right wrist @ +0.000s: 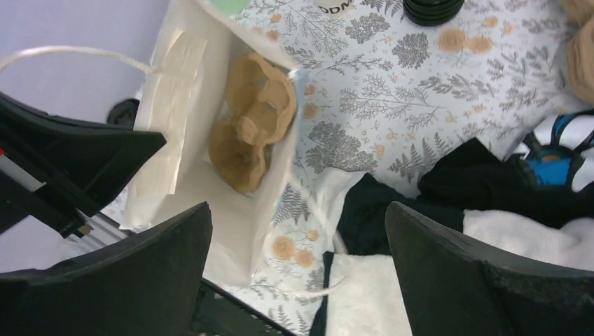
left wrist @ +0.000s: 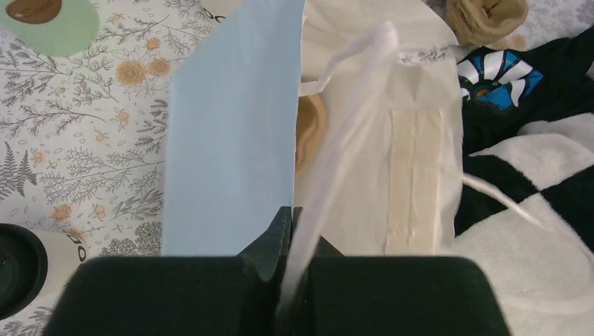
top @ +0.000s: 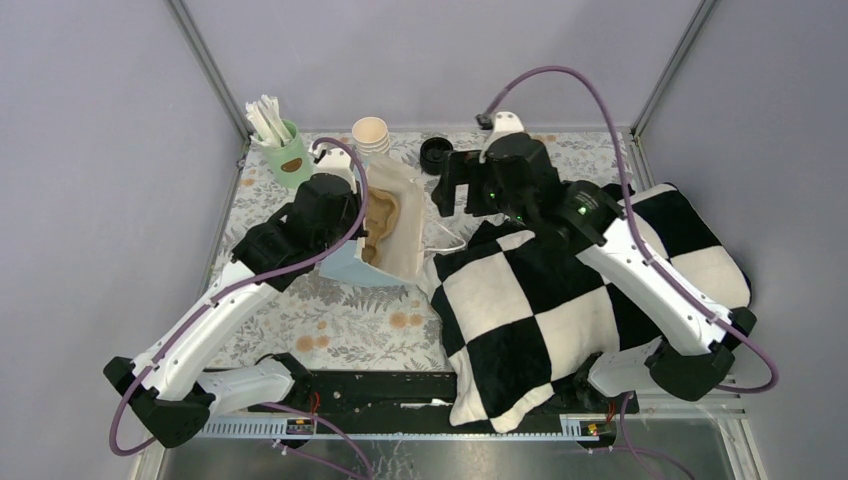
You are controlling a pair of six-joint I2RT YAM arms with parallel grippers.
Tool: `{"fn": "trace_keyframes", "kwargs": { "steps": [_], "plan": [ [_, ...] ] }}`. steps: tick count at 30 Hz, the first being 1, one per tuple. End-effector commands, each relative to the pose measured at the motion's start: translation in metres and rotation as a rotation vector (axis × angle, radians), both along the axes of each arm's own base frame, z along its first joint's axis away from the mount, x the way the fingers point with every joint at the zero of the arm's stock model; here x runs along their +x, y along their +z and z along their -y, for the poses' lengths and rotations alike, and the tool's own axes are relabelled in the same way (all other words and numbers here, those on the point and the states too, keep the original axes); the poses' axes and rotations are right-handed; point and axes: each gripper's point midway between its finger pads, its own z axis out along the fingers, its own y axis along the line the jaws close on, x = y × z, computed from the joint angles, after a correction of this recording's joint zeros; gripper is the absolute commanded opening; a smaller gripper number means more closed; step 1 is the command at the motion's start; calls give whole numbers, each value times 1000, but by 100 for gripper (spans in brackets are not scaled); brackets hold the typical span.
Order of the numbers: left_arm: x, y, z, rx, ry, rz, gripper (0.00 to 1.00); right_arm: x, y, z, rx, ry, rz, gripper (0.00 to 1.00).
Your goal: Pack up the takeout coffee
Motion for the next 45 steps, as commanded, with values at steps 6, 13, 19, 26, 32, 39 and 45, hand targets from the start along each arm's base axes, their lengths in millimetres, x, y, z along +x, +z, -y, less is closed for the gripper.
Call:
{"fn": "trace_keyframes", "kwargs": {
  "steps": [6, 13, 19, 26, 32, 39, 45],
  "plan": [
    [9, 36, 3, -100, 63, 57, 0, 8, -24, 16, 231, -113, -284, 100],
    [7, 33, 2, -114, 78, 43, 0, -4, -28, 1, 281, -34, -323, 100],
    [5, 24, -1, -125, 112, 14, 0, -7, -25, -11, 289, 6, -336, 98],
    [5, 25, -5, -150, 151, 15, 0, -8, -37, -4, 162, -71, -324, 100],
    [6, 28, -4, -170, 164, 12, 0, -3, -31, 10, 116, -119, -261, 100],
    [6, 28, -3, -170, 158, 9, 0, -1, -20, 20, 108, -147, -216, 100],
    [7, 31, -4, -177, 168, 10, 0, -3, -29, -16, 216, -66, -311, 97]
  ]
}}
